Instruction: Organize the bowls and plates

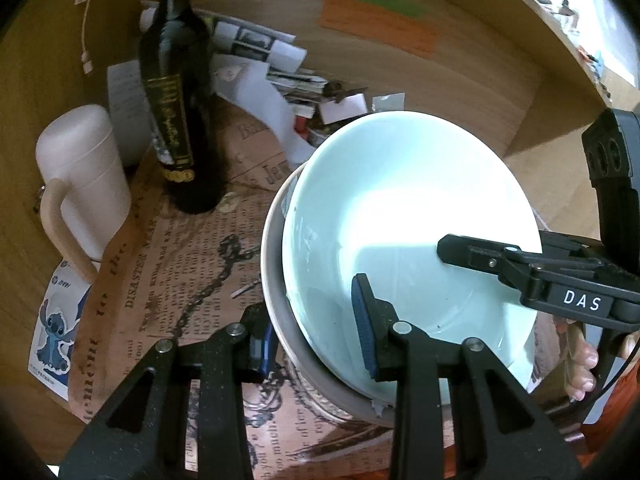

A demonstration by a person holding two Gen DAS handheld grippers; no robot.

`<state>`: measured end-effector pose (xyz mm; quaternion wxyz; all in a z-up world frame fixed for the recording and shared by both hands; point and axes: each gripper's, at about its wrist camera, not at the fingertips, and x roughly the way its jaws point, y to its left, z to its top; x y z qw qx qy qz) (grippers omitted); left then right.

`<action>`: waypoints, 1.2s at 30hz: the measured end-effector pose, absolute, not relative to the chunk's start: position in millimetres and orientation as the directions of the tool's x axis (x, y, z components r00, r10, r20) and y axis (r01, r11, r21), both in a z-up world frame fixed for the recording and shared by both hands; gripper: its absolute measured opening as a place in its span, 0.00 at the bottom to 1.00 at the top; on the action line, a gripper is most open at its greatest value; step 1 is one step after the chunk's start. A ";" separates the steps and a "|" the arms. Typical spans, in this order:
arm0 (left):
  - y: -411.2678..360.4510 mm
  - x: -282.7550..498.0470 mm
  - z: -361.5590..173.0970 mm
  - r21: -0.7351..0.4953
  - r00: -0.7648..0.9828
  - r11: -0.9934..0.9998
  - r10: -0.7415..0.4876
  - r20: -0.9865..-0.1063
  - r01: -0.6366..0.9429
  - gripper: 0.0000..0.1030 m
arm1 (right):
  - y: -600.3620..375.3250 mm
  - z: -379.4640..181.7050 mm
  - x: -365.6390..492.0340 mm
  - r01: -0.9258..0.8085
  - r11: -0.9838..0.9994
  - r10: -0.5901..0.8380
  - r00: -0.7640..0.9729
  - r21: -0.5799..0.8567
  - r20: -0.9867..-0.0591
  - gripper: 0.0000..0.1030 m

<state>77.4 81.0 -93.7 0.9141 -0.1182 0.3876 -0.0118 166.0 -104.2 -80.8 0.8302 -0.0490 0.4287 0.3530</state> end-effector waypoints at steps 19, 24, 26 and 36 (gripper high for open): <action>28.7 72.3 -97.9 -0.206 0.700 0.977 -0.190 -0.689 0.062 0.33 | -165.6 -71.2 145.4 -0.546 0.808 0.509 0.458 0.222 -0.729 0.31; 14.3 73.0 -99.4 -0.200 0.688 0.975 -0.210 -0.695 0.095 0.33 | -180.8 -74.4 140.3 -0.515 0.825 0.499 0.466 0.234 -0.731 0.31; 9.5 72.5 -99.6 -0.194 0.683 0.975 -0.214 -0.698 0.108 0.33 | -185.4 -75.0 138.7 -0.507 0.829 0.494 0.469 0.236 -0.732 0.31; -10.0 71.7 -102.0 -0.191 0.656 0.969 -0.246 -0.714 0.156 0.33 | -209.3 -80.7 133.9 -0.470 0.849 0.473 0.472 0.242 -0.744 0.31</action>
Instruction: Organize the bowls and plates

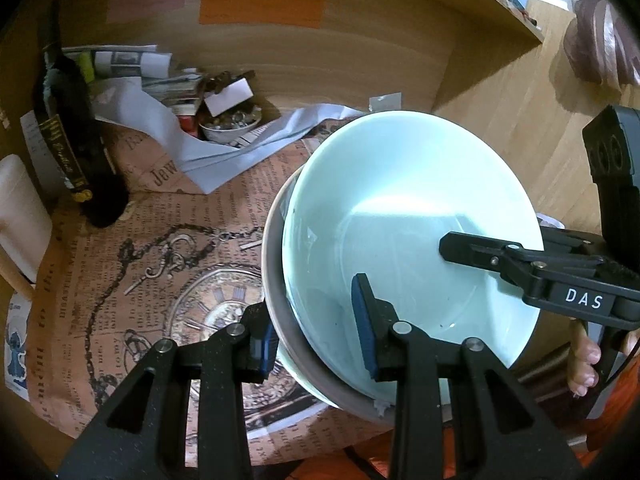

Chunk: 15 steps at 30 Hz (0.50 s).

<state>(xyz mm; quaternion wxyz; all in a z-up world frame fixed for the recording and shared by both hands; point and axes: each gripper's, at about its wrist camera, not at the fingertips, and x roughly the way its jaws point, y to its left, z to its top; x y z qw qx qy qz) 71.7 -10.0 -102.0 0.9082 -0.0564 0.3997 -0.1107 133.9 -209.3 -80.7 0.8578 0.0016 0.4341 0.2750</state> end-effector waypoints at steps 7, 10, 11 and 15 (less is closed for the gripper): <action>-21.3 73.4 -110.4 -0.197 0.631 0.965 -0.263 -0.730 0.174 0.33 | -219.7 -92.7 134.6 -0.441 0.861 0.459 0.454 0.255 -0.763 0.31; -24.6 74.5 -115.5 -0.191 0.620 0.965 -0.262 -0.740 0.180 0.33 | -221.2 -98.8 136.6 -0.429 0.864 0.455 0.442 0.263 -0.773 0.31; -25.0 75.1 -117.2 -0.192 0.615 0.964 -0.264 -0.743 0.182 0.33 | -221.8 -101.3 138.2 -0.424 0.865 0.455 0.437 0.268 -0.776 0.31; -24.9 79.2 -123.2 -0.204 0.594 0.962 -0.274 -0.756 0.183 0.33 | -221.2 -107.6 142.9 -0.413 0.867 0.452 0.419 0.278 -0.788 0.31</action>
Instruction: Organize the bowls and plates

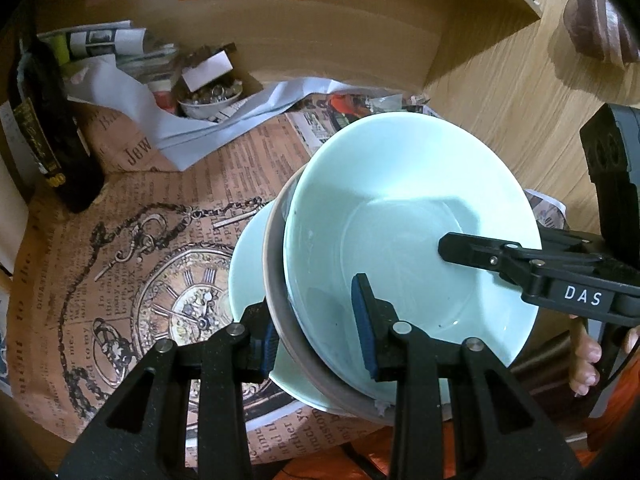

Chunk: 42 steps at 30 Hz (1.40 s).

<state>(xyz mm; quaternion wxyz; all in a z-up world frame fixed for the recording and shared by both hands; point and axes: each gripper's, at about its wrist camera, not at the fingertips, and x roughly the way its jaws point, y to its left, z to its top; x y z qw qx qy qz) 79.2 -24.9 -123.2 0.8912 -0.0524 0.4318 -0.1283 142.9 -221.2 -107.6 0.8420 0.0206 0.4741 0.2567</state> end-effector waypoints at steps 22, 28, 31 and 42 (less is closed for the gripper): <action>-19.1 91.8 -137.3 -0.216 0.583 0.955 -0.296 -0.756 0.205 0.34 | -214.1 -109.3 146.6 -0.443 0.870 0.424 0.453 0.215 -0.784 0.41; -11.8 77.8 -118.1 -0.182 0.668 0.969 -0.249 -0.702 0.170 0.43 | -220.1 -81.5 124.5 -0.432 0.893 0.391 0.606 0.126 -0.693 0.49; -8.1 65.9 -99.5 -0.157 0.736 0.976 -0.217 -0.641 0.150 0.47 | -224.8 -65.2 110.5 -0.432 0.894 0.404 0.662 0.119 -0.631 0.58; -13.7 8.9 -37.4 -0.080 0.917 0.988 -0.153 -0.370 0.132 0.77 | -232.4 -16.0 50.1 -0.450 0.890 0.443 0.811 0.076 -0.382 0.76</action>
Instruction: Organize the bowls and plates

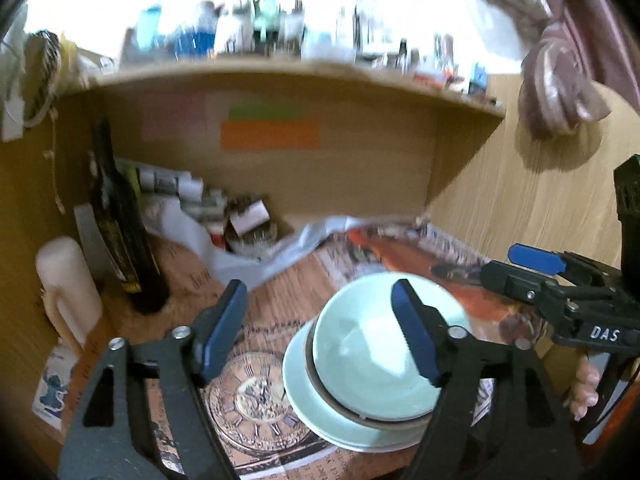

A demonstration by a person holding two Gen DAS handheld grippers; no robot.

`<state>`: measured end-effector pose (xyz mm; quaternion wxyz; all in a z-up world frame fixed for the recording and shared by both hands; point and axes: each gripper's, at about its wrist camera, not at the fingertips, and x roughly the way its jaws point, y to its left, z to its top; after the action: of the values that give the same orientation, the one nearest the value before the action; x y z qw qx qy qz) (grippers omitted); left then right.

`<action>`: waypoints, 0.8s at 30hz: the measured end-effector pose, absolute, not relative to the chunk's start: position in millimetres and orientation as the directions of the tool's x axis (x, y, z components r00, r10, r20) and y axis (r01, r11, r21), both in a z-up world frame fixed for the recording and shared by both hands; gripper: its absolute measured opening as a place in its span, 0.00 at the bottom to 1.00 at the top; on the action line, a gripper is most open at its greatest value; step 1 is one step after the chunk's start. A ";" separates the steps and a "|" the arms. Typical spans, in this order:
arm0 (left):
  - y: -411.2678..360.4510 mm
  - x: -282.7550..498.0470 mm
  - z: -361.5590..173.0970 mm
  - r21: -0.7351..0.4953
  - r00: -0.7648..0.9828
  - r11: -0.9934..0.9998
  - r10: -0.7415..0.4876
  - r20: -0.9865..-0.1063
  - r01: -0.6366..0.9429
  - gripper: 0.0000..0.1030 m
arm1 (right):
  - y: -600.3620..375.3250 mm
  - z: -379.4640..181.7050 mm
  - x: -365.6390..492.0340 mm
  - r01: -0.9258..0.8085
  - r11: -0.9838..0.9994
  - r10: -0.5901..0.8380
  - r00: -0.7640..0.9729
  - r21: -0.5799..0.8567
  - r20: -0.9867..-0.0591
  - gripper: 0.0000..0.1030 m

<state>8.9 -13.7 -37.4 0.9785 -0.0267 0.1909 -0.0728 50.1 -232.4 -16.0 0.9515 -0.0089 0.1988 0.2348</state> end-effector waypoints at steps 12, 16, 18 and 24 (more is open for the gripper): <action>-24.5 -39.0 -16.3 -0.032 0.976 0.995 -0.094 -0.195 0.090 0.98 | -240.8 -3.5 11.1 -0.458 0.887 0.459 0.858 0.061 -0.230 1.00; -29.5 -45.8 -15.6 -0.026 0.981 0.996 -0.089 -0.170 0.086 0.99 | -240.2 -4.5 6.7 -0.458 0.887 0.459 0.860 0.057 -0.222 1.00; -30.9 -48.3 -16.0 -0.024 0.984 0.996 -0.086 -0.158 0.083 0.99 | -240.5 -4.8 5.3 -0.464 0.884 0.466 0.856 0.062 -0.223 1.00; -31.7 -50.3 -16.7 -0.035 0.984 0.996 -0.090 -0.152 0.086 1.00 | -239.3 -4.7 0.5 -0.467 0.882 0.469 0.857 0.064 -0.215 1.00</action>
<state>-50.3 -31.7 -16.7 0.9960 -0.0140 0.0770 -0.0442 0.5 -239.3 -4.7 0.9635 0.0046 0.1128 0.2429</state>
